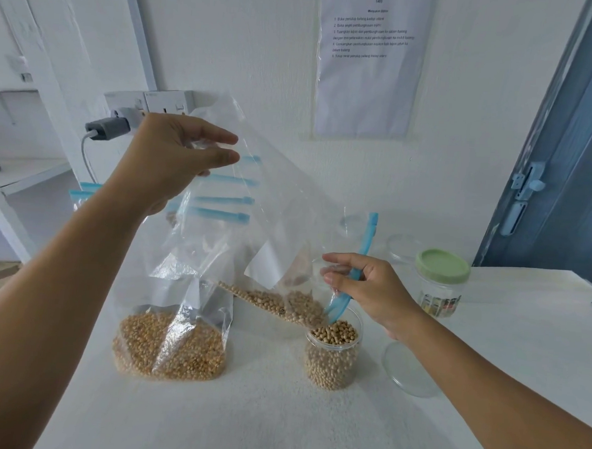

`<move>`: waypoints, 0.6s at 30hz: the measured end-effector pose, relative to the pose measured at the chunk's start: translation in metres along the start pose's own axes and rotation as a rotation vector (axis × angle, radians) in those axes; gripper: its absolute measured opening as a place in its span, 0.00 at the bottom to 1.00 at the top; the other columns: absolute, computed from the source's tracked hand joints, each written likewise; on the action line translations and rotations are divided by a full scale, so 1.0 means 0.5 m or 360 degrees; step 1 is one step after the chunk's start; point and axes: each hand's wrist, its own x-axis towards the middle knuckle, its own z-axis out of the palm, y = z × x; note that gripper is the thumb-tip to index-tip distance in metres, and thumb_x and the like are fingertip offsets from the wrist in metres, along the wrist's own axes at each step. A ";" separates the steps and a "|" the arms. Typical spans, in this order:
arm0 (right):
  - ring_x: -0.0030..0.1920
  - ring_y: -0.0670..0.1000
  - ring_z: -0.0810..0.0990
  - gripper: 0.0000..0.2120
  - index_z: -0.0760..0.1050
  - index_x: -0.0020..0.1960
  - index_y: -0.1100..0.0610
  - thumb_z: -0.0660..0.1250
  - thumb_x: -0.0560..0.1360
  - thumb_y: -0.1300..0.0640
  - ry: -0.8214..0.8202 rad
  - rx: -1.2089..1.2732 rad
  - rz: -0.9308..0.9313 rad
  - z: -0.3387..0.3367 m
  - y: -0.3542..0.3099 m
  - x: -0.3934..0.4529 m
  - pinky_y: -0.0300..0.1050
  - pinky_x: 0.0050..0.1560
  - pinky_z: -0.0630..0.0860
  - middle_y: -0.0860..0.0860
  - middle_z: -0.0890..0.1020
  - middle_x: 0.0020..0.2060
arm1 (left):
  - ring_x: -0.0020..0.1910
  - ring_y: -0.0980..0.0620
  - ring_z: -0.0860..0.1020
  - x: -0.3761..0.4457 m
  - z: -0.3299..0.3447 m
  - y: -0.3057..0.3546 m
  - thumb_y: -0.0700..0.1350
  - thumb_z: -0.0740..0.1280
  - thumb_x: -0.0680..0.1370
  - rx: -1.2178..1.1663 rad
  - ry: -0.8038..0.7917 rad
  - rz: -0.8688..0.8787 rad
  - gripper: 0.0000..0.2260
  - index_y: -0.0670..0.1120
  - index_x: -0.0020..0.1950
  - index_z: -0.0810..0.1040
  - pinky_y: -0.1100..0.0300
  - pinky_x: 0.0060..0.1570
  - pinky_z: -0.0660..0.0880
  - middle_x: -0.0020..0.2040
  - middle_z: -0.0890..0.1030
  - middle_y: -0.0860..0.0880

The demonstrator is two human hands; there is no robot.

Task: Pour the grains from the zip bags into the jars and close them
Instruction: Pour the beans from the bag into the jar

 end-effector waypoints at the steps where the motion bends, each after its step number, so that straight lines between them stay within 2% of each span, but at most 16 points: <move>1: 0.55 0.48 0.86 0.16 0.84 0.62 0.49 0.76 0.77 0.62 -0.0011 -0.0005 0.0005 0.000 -0.001 -0.001 0.42 0.58 0.82 0.48 0.88 0.51 | 0.45 0.53 0.84 0.000 0.000 0.001 0.48 0.80 0.73 0.0005 -0.0002 0.0003 0.12 0.54 0.55 0.87 0.66 0.41 0.79 0.53 0.86 0.51; 5: 0.55 0.47 0.86 0.19 0.83 0.63 0.50 0.77 0.75 0.64 -0.0027 -0.0041 0.0004 -0.001 -0.006 -0.003 0.39 0.54 0.82 0.47 0.88 0.51 | 0.43 0.56 0.84 -0.002 -0.002 0.003 0.48 0.79 0.73 0.0029 -0.0011 0.0005 0.11 0.54 0.55 0.87 0.67 0.41 0.79 0.52 0.86 0.53; 11: 0.55 0.46 0.86 0.19 0.83 0.63 0.50 0.77 0.75 0.63 -0.0036 -0.0049 0.0000 0.000 -0.005 -0.007 0.40 0.55 0.82 0.46 0.88 0.51 | 0.41 0.59 0.83 -0.006 -0.006 0.004 0.48 0.79 0.73 0.0068 -0.0010 -0.0005 0.11 0.55 0.55 0.87 0.66 0.42 0.81 0.52 0.86 0.55; 18: 0.56 0.46 0.85 0.19 0.83 0.63 0.47 0.76 0.76 0.63 -0.0019 -0.0098 -0.0040 -0.008 -0.006 -0.009 0.44 0.59 0.83 0.46 0.88 0.52 | 0.44 0.56 0.82 -0.014 -0.016 0.010 0.52 0.82 0.68 0.0056 -0.0060 -0.0005 0.17 0.56 0.55 0.87 0.55 0.56 0.81 0.46 0.86 0.54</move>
